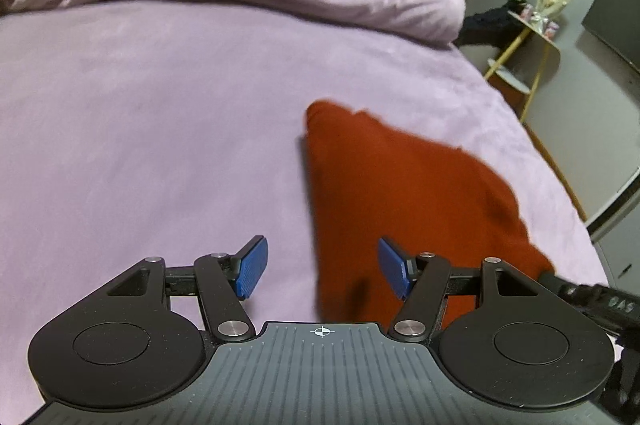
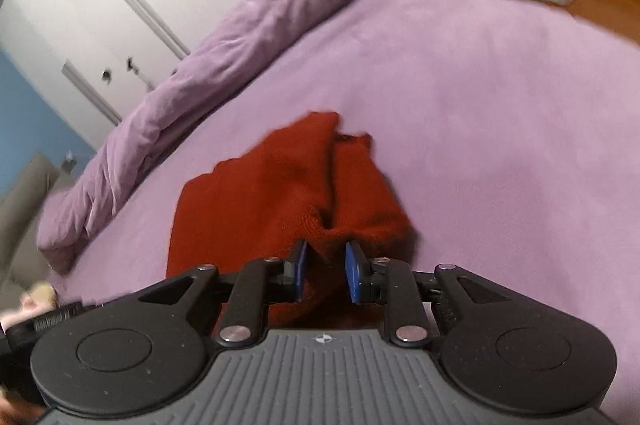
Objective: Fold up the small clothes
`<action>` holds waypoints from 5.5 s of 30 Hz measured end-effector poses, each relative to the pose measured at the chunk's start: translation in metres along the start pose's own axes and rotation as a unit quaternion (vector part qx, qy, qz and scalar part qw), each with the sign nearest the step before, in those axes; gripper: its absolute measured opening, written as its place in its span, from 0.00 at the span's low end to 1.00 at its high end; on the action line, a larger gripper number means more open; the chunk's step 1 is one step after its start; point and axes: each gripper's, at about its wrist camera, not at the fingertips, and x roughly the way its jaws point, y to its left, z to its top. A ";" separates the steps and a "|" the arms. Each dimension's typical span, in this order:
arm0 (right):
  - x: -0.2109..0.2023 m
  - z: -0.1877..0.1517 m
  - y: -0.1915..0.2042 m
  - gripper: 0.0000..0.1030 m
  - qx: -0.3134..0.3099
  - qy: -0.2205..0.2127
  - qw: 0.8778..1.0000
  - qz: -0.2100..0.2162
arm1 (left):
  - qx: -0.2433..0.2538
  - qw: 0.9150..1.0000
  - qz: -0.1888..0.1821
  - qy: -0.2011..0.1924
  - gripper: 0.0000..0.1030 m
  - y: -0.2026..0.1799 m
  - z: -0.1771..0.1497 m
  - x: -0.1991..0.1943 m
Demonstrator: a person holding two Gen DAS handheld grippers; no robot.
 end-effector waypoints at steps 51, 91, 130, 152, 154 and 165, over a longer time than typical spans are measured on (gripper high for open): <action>0.122 0.065 -0.074 0.46 0.106 0.124 0.972 0.170 | -0.167 0.962 -0.185 0.116 0.69 0.041 0.007 0.125; 0.158 -0.047 0.160 0.00 -0.191 0.027 0.981 0.010 | -0.061 0.989 0.133 0.003 0.85 0.096 0.002 0.078; -0.005 -0.121 0.033 0.07 0.170 0.134 0.970 0.106 | -0.088 0.987 0.127 0.049 0.76 0.085 -0.145 -0.087; -0.052 -0.107 0.106 0.26 -0.122 0.033 0.992 -0.001 | -0.051 0.990 0.132 0.022 0.79 0.068 -0.124 -0.102; -0.042 -0.116 0.111 0.24 -0.145 0.042 0.988 -0.008 | -0.046 0.989 0.135 0.036 0.81 0.071 -0.130 -0.088; -0.013 -0.125 0.113 0.11 -0.225 0.077 0.970 -0.047 | -0.049 0.990 0.127 0.038 0.85 0.083 -0.142 -0.081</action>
